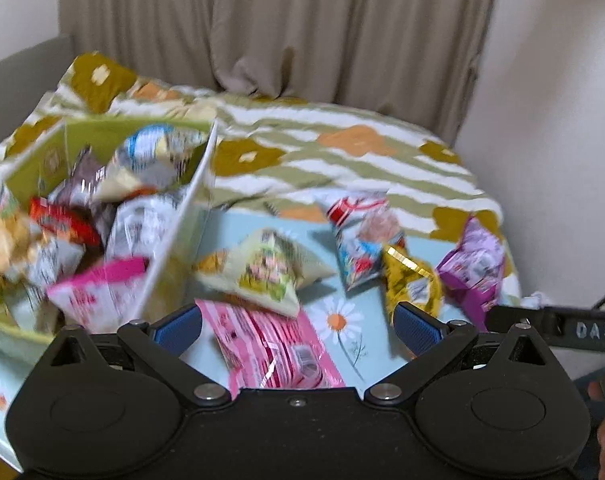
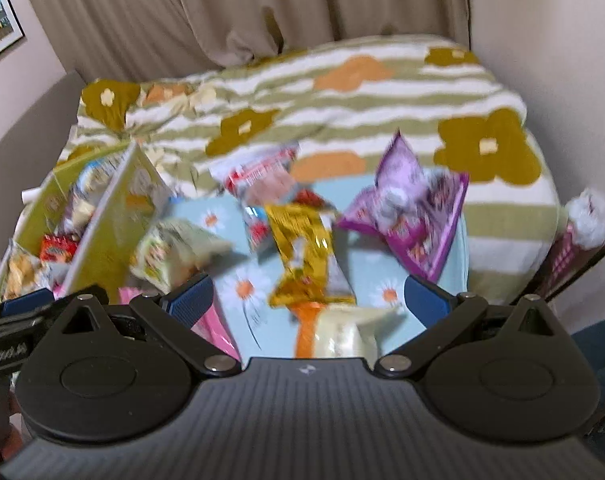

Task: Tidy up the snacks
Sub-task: 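Move both tools back to the snack pile, then grasp the pink striped bag with the left tool while the right tool grasps the cream-and-orange bag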

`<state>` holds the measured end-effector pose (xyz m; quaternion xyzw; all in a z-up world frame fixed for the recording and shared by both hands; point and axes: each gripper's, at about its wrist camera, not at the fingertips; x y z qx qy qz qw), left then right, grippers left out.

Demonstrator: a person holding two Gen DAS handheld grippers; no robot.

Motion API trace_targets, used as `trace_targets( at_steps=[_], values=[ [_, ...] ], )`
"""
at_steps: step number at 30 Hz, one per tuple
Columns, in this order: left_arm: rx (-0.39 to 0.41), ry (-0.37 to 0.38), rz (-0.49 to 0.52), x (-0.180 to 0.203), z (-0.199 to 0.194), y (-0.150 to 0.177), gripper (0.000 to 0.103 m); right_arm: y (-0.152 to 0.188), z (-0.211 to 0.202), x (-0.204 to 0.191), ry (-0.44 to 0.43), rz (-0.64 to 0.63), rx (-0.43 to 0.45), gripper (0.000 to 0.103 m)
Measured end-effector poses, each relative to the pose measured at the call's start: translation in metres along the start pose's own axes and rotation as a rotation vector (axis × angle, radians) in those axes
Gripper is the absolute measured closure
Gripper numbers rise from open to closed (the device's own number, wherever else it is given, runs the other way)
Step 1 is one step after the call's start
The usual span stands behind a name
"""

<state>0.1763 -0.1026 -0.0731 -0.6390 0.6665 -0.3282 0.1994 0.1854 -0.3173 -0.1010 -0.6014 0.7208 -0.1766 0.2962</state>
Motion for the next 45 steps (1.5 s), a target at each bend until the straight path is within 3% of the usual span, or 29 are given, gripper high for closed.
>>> trace_targets(
  at_steps=[8, 17, 21, 25, 40, 45],
  values=[
    [-0.033, -0.118, -0.009, 0.013, 0.046, 0.021, 0.0, 0.025, 0.037, 0.016, -0.028, -0.011, -0.084, 0.0],
    [-0.075, -0.222, 0.007, 0.009, 0.083, 0.026, 0.001, 0.037, 0.065, 0.018, -0.023, -0.019, -0.115, 0.0],
    [-0.116, -0.221, -0.02, 0.002, 0.095, 0.029, 0.021, 0.039, 0.074, 0.017, -0.024, -0.019, -0.124, 0.0],
    [-0.137, -0.199, -0.038, -0.003, 0.099, 0.033, 0.026, 0.042, 0.08, 0.016, -0.021, -0.028, -0.137, 0.0],
    [-0.172, -0.15, 0.003, -0.009, 0.073, 0.053, 0.029, 0.05, 0.085, 0.009, 0.015, -0.03, -0.135, 0.001],
    [-0.176, -0.139, 0.012, -0.011, 0.065, 0.059, 0.029, 0.052, 0.088, 0.002, 0.021, -0.051, -0.134, 0.015]
  ],
)
Point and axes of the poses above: each gripper's, at about its wrist camera, not at the fingertips, and z roughly the way its jaws point, x to its right, y to its underside, and after that the axes turned 4 degrees about y, right-handed
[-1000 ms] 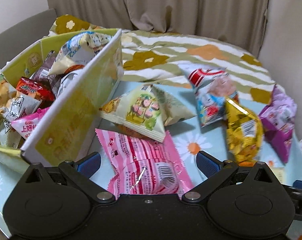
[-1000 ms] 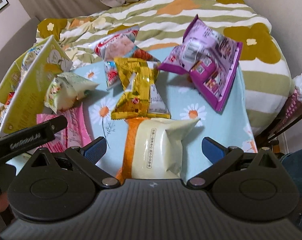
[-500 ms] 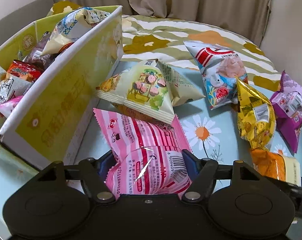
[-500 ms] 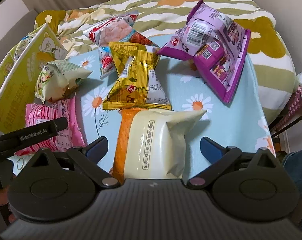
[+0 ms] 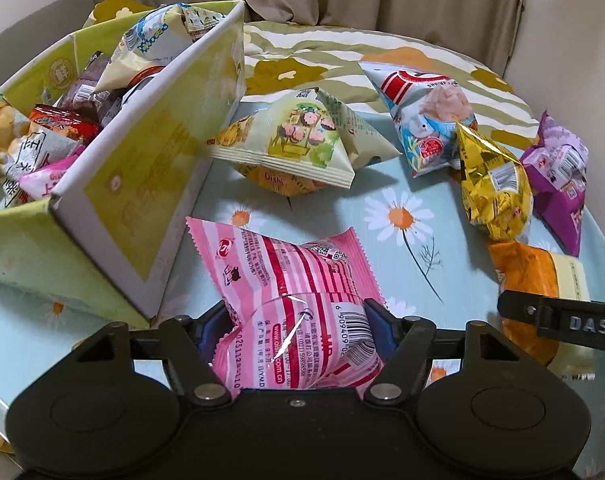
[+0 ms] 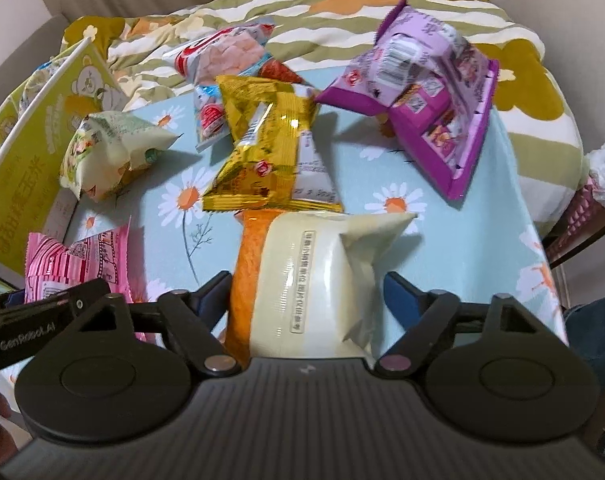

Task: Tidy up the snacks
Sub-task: 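Grasp the pink striped bag with the left tool while the right tool grasps the cream-and-orange bag, then carry both bags into the cardboard box and open both tools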

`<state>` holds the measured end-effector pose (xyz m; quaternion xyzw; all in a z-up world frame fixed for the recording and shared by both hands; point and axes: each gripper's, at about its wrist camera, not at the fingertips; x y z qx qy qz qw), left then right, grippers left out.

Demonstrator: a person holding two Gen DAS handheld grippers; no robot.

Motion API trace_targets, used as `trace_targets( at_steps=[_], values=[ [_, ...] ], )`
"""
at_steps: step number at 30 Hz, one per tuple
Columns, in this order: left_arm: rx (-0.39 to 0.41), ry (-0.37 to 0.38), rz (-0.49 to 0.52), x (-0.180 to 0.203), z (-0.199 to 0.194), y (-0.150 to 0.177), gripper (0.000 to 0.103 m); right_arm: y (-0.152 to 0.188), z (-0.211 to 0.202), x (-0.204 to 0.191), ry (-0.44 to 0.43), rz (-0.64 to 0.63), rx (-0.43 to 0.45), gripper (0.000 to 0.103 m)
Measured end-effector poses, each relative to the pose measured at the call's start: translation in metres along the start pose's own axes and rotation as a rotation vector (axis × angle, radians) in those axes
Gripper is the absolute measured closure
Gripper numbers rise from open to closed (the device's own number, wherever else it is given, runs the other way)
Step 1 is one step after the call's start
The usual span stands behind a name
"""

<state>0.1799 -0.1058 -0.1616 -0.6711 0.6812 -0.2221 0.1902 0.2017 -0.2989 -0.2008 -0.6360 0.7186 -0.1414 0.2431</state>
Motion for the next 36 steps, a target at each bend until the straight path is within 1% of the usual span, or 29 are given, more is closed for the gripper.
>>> trace_targets(
  at_steps=[2, 3, 8, 11, 16, 20, 25, 28, 32, 36],
  values=[
    [0.0, 0.005, 0.005, -0.001, -0.003, 0.003, 0.03, 0.003, -0.001, -0.004, 0.016, -0.027, 0.003, 0.021],
    [0.0, 0.007, 0.007, -0.001, -0.004, 0.004, 0.03, 0.004, -0.002, -0.006, 0.019, -0.036, 0.006, 0.021],
    [0.007, 0.035, 0.029, 0.0, -0.017, 0.007, 0.03, 0.014, -0.011, -0.005, 0.018, -0.03, -0.002, 0.023],
    [0.024, 0.063, 0.05, 0.003, -0.033, 0.007, 0.03, 0.019, -0.023, -0.007, 0.015, -0.036, 0.011, 0.023],
    [0.092, 0.101, 0.064, 0.001, -0.071, 0.001, 0.03, 0.012, -0.053, -0.01, -0.01, -0.02, 0.051, 0.023],
    [0.165, 0.101, 0.063, -0.011, -0.103, -0.013, 0.03, -0.002, -0.077, -0.022, -0.049, -0.027, 0.101, 0.023],
    [0.26, 0.09, 0.057, -0.042, -0.141, -0.038, 0.03, -0.025, -0.103, -0.057, -0.125, -0.06, 0.166, 0.023],
    [0.304, 0.088, 0.053, -0.07, -0.157, -0.057, 0.03, -0.039, -0.117, -0.086, -0.17, -0.075, 0.205, 0.023],
    [0.344, 0.081, 0.049, -0.112, -0.169, -0.083, 0.03, -0.054, -0.133, -0.133, -0.194, -0.081, 0.266, 0.023],
    [0.37, 0.078, 0.037, -0.157, -0.172, -0.109, 0.03, -0.069, -0.133, -0.178, -0.226, -0.074, 0.282, 0.023]
  ],
)
Point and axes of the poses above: each gripper's, at about its wrist camera, not at the fingertips, and z roughly the way its jaws point, x to its right, y to its underside, and after that the axes turned 4 degrees about y, right-handed
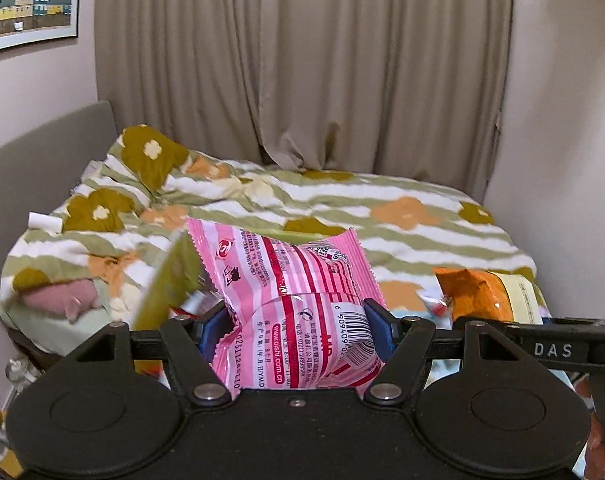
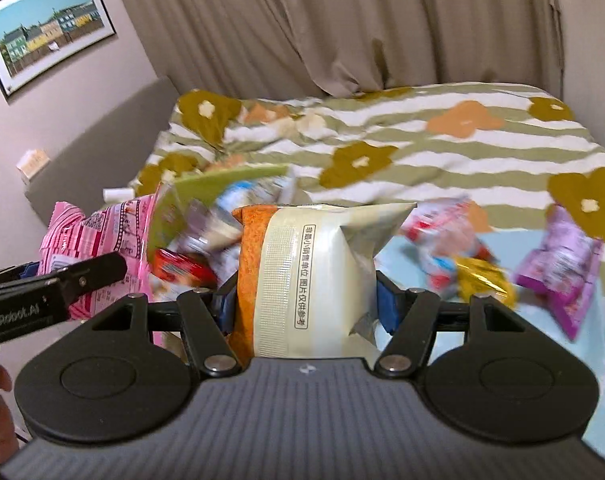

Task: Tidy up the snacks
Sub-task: 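Carry both bags into the cardboard box and open both tools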

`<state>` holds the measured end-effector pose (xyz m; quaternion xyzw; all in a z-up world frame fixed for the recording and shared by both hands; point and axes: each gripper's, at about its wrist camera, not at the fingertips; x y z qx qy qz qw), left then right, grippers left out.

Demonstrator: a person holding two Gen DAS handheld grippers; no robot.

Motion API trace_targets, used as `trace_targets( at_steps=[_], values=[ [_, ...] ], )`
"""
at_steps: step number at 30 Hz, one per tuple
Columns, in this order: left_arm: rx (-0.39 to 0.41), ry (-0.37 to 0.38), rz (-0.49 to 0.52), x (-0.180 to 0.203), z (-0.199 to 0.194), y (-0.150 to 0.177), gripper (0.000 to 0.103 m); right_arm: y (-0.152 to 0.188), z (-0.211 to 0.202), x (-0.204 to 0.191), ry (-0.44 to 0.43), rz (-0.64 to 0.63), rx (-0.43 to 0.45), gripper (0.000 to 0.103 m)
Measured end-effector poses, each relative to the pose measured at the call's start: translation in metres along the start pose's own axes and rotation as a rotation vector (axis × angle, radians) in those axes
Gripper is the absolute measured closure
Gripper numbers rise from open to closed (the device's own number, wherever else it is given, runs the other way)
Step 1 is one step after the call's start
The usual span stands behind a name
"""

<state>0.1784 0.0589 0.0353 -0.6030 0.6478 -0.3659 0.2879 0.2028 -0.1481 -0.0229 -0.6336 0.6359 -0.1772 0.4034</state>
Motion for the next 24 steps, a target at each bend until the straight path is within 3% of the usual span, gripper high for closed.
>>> trace_targets(
  at_steps=[8, 18, 20, 22, 24],
  values=[
    [-0.004, 0.02, -0.033, -0.083, 0.038, -0.037, 0.029, -0.031, 0.044, -0.072, 0.006, 0.007, 0.034, 0.023],
    [-0.104, 0.13, -0.002, -0.128, 0.122, -0.052, 0.028, -0.044, 0.101, -0.104, 0.108, 0.053, 0.005, 0.023],
    [-0.127, 0.136, -0.002, -0.131, 0.136, -0.049, 0.02, -0.042, 0.109, -0.105, 0.123, 0.056, -0.011, 0.023],
    [-0.149, 0.116, -0.002, -0.133, 0.144, -0.044, 0.002, -0.041, 0.116, -0.105, 0.134, 0.056, -0.026, 0.023],
    [-0.141, 0.101, 0.001, -0.136, 0.144, -0.038, 0.001, -0.039, 0.121, -0.105, 0.142, 0.049, -0.036, 0.023]
  ],
)
Point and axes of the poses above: each gripper's, at about its wrist camera, not at the fingertips, and z roughly the way its jaws point, x to its right, y to its underside, and after that the axes turned 4 degrees about y, right-handed
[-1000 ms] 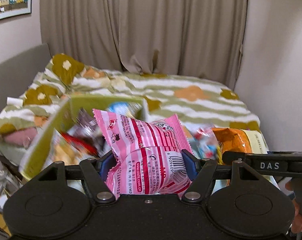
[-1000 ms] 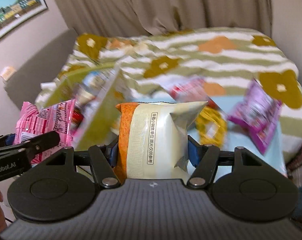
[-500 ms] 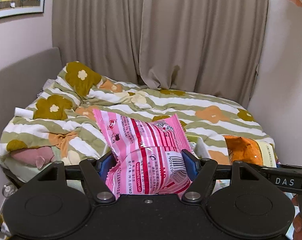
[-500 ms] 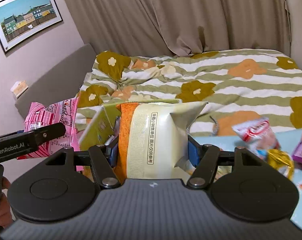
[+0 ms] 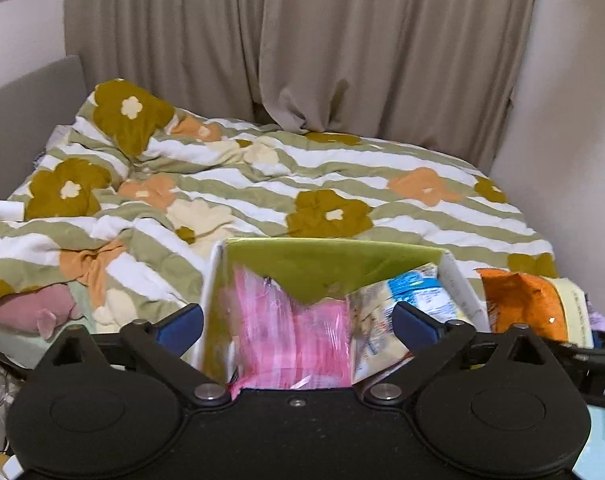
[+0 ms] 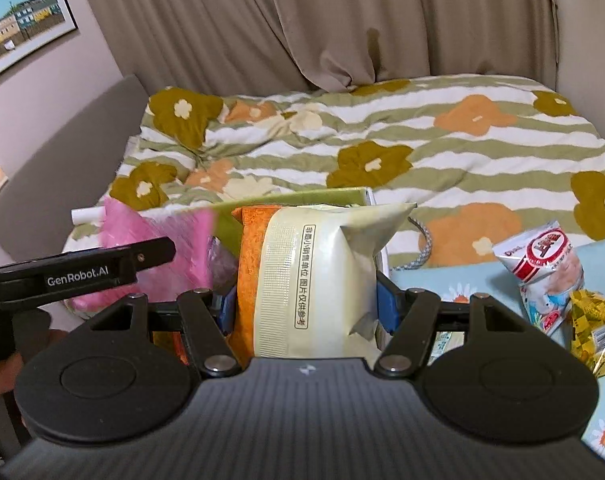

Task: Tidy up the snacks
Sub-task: 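Carry both bags into the cardboard box and open both tools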

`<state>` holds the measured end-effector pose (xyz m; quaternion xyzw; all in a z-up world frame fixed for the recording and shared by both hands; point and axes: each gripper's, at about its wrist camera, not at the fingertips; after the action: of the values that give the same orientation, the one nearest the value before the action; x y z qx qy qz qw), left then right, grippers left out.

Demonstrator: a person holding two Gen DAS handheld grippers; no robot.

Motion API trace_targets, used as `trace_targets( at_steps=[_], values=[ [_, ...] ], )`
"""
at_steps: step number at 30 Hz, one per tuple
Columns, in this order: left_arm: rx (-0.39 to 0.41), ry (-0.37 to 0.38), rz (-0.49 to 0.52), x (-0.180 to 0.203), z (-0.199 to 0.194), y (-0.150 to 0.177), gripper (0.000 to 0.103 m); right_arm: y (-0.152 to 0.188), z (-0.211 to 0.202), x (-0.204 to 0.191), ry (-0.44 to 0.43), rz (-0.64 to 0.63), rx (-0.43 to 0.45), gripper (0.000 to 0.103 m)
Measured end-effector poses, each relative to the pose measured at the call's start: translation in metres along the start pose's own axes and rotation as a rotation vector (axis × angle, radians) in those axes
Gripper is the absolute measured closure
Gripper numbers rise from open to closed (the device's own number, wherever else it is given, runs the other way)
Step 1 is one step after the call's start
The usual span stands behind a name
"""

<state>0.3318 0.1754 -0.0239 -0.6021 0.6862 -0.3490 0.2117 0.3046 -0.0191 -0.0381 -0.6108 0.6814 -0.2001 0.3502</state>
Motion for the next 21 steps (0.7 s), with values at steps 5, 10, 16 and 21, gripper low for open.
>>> trace_targets(
  at_steps=[5, 10, 16, 21],
  values=[
    [-0.036, -0.032, -0.025, -0.002, -0.009, 0.016, 0.001, 0.004, 0.008, -0.001, 0.0, -0.033, -0.02, 0.023],
    [-0.036, -0.06, -0.018, 0.007, -0.028, 0.028, 0.001, 0.006, 0.007, -0.002, -0.031, -0.056, -0.03, 0.023],
    [-0.039, -0.093, -0.006, 0.015, -0.039, 0.036, 0.001, 0.001, 0.014, -0.008, -0.056, -0.084, -0.043, 0.023],
    [-0.058, -0.116, -0.029, 0.013, -0.038, 0.043, 0.001, 0.0, 0.031, -0.012, -0.082, -0.102, -0.08, 0.021]
  ],
)
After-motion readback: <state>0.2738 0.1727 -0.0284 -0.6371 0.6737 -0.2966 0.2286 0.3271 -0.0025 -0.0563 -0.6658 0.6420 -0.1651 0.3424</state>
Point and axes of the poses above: each gripper's, at about its wrist camera, not at the fingertips, and z roughly the way its jaws point, x to its right, y to its underside, and after that the axes turned 4 degrees about y, right-handed
